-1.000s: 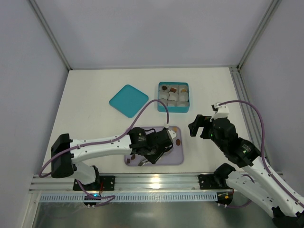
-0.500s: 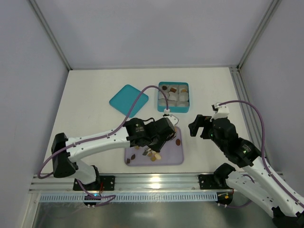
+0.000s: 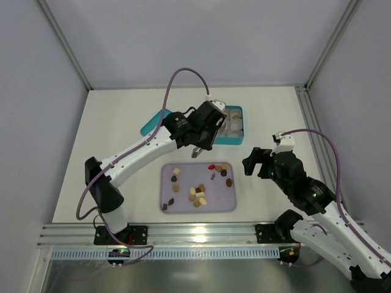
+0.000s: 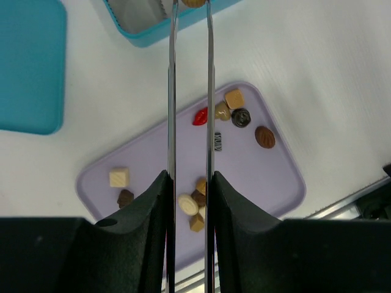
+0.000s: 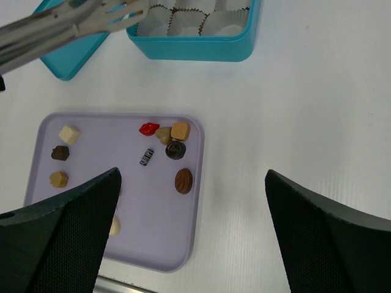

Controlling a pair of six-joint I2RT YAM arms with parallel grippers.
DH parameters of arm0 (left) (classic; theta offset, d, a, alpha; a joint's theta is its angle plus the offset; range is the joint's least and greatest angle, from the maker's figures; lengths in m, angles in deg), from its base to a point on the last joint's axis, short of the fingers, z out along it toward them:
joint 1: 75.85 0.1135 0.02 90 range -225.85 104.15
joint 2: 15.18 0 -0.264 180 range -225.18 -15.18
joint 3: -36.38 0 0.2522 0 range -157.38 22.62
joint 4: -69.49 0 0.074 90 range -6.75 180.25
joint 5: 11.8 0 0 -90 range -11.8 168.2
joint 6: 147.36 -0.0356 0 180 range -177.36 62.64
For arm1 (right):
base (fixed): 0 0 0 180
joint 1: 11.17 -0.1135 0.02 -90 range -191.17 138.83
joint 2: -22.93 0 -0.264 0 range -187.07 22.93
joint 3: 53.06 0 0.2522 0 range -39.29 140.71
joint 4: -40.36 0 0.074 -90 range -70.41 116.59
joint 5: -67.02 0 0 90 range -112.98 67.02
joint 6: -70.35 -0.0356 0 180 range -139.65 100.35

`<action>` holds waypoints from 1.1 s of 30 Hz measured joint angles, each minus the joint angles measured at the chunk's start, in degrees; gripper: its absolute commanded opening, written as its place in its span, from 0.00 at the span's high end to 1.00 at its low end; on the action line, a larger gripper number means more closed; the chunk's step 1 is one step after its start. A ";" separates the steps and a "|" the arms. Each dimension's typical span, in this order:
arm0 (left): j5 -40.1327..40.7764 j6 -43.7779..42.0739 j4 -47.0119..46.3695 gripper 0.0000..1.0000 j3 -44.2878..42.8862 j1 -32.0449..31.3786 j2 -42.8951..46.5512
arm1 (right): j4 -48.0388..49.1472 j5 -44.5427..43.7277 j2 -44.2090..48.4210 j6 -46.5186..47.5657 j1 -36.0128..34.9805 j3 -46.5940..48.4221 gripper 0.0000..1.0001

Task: Pack the chocolate

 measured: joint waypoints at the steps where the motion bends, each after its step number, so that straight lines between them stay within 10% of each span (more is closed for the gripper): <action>1: 0.02 -0.37 -0.07 0.70 -1.49 1.66 -1.51 | 0.00 0.00 -0.02 0.09 0.00 0.00 0.00; 16: 1.53 -5.73 -0.81 0.70 -16.11 11.28 -22.01 | 0.00 0.00 -0.20 0.57 0.00 0.04 0.00; 33: 2.36 -7.13 -0.44 0.67 -18.38 11.76 -23.85 | 0.02 0.02 -0.94 0.76 0.00 0.04 0.00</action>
